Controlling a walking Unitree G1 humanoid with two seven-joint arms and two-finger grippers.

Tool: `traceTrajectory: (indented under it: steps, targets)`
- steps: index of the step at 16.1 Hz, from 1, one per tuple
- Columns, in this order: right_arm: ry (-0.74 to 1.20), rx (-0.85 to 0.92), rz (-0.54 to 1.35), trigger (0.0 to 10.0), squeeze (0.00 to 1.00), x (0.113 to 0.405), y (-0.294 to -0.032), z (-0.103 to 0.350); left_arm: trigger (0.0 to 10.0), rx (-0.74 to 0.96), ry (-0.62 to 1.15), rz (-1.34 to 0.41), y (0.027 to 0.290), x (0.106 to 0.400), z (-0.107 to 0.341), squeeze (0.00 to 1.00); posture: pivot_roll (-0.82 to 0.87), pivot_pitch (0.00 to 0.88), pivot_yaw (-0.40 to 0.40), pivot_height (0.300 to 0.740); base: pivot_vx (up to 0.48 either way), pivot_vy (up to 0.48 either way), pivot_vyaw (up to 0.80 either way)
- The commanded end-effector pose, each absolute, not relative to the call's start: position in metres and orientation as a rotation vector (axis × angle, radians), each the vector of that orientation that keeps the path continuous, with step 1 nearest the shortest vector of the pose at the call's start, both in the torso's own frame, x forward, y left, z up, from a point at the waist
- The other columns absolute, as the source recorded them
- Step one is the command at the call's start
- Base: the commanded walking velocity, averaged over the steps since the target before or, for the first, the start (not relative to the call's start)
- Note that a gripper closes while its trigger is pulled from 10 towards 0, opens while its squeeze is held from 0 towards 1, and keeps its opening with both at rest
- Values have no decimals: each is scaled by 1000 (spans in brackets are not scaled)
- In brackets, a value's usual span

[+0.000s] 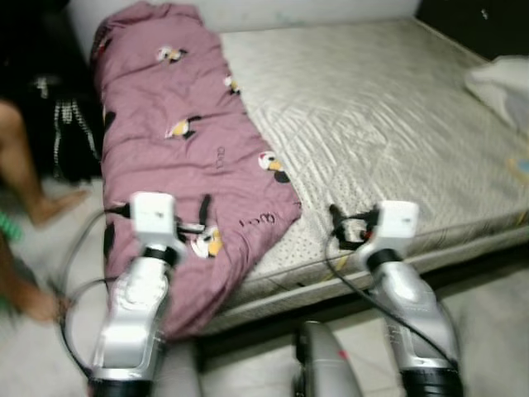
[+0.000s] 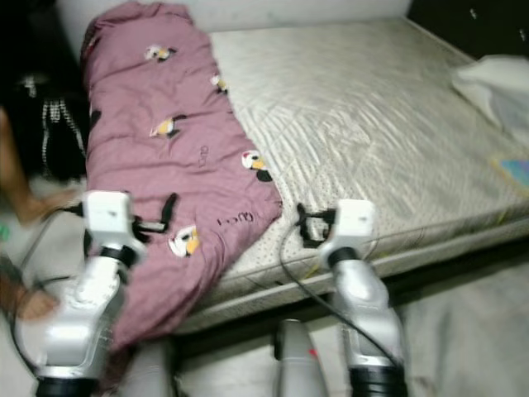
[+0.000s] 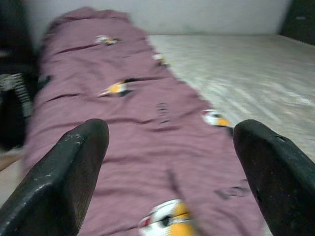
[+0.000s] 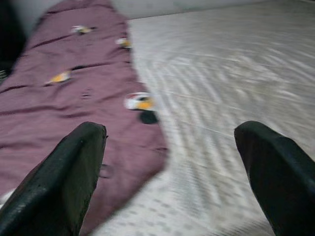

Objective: Clean up the room

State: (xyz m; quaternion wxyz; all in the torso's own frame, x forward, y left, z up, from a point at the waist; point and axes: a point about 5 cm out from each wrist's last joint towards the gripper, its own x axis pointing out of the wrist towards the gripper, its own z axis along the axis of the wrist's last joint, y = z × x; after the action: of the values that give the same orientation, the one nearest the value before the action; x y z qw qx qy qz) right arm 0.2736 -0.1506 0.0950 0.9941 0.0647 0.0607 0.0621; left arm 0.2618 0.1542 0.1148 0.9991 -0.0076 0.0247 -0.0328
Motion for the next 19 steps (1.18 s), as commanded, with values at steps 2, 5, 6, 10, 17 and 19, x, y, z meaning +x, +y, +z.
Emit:
traceTrajectory:
  steps: [2, 5, 6, 10, 17, 19]
  targets:
    - [136, 130, 113, 10000, 0, 274, -153, 94, 10000, -9, 63, -59, 155, 263, 113, 0, -23, 0, -24, 617, 0, 0, 0]
    - [141, 131, 113, 10000, 0, 273, -153, 93, 10000, -12, 78, -44, 156, 265, 112, 0, -24, 0, -23, 617, 0, 0, 0]
    - [139, 129, 113, 10000, 0, 272, -154, 94, 10000, -11, 94, -38, 157, 267, 110, 0, -29, 0, -22, 617, 0, 0, 0]
    - [130, 130, 93, 10000, 0, 259, -160, 101, 10000, -13, 151, -15, 164, 274, 102, 0, -57, 10, -22, 582, 0, 0, 0]
    - [178, -31, 38, 10000, 0, 221, -203, 106, 10000, -64, 205, 82, 174, 299, 90, 0, -140, 77, -28, 542, 0, 0, 0]
    - [217, -28, 5, 10000, 0, 209, -214, 104, 10000, -94, 211, 109, 171, 306, 88, 0, -168, 91, -36, 542, 0, 0, 0]
